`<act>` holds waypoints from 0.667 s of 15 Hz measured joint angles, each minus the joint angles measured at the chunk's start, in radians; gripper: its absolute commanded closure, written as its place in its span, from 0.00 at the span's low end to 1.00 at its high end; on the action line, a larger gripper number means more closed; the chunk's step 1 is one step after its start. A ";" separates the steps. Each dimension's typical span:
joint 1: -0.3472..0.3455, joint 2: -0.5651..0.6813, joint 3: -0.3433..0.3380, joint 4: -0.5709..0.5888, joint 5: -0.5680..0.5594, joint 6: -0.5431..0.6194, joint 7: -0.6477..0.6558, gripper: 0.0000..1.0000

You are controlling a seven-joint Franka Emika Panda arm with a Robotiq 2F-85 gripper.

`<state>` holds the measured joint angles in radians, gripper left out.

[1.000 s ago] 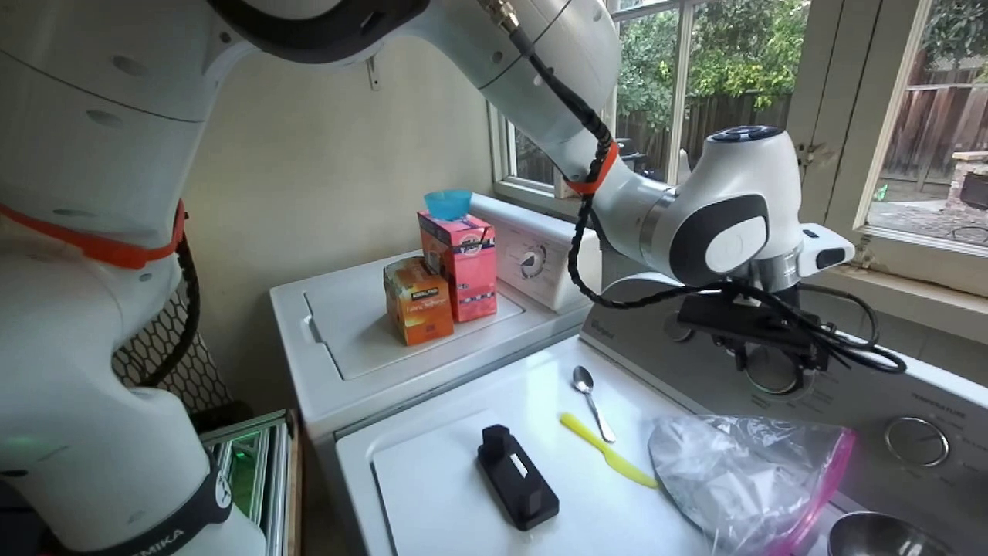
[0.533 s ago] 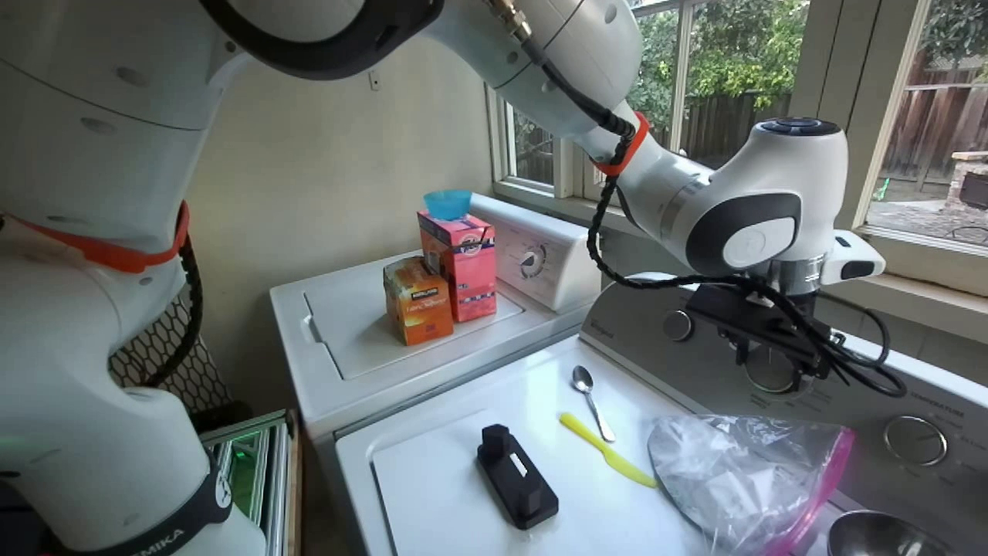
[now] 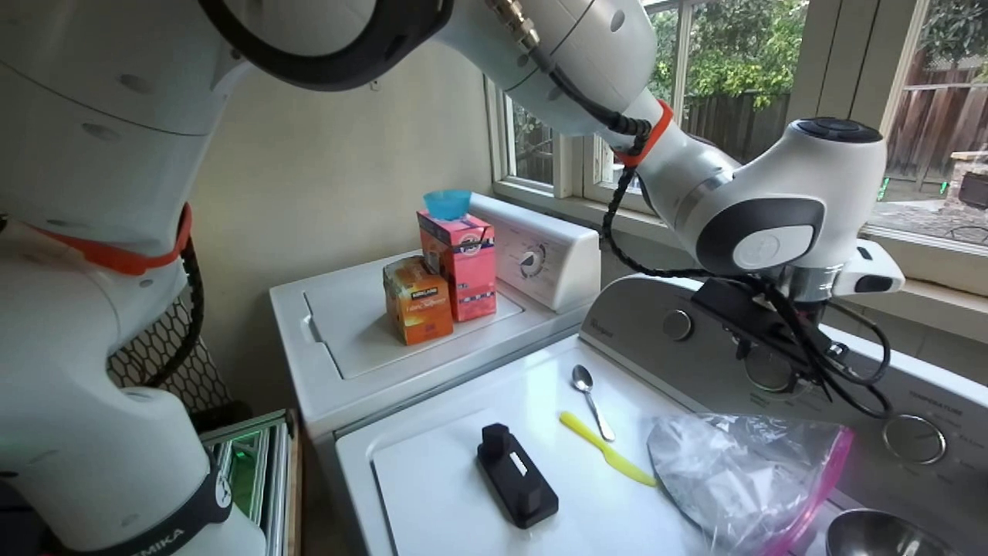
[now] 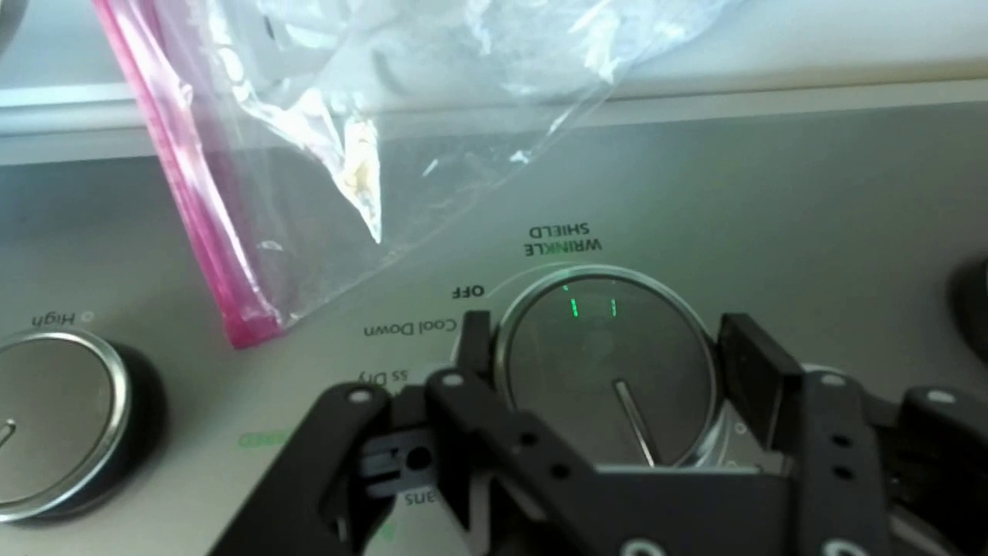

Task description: Turn the second knob from the left to the right.

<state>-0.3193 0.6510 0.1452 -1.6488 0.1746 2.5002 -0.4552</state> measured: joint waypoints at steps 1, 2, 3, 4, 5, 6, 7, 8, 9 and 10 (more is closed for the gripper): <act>-0.006 0.001 0.004 0.000 0.020 -0.001 -0.001 0.51; -0.012 0.002 0.009 0.000 0.040 -0.002 -0.002 0.51; -0.019 0.003 0.013 0.000 0.060 -0.003 -0.002 0.51; -0.024 0.004 0.016 0.000 0.079 -0.005 -0.002 0.51; -0.029 0.005 0.020 0.000 0.098 -0.006 -0.002 0.51; -0.035 0.006 0.023 0.000 0.117 -0.008 -0.002 0.51; -0.040 0.007 0.027 0.000 0.135 -0.009 -0.002 0.51; -0.045 0.008 0.030 0.000 0.153 -0.010 -0.002 0.51; -0.049 0.009 0.032 0.000 0.172 -0.011 -0.002 0.51; -0.053 0.010 0.034 0.000 0.190 -0.013 -0.002 0.51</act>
<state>-0.3720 0.6608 0.1796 -1.6490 0.3648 2.4876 -0.4572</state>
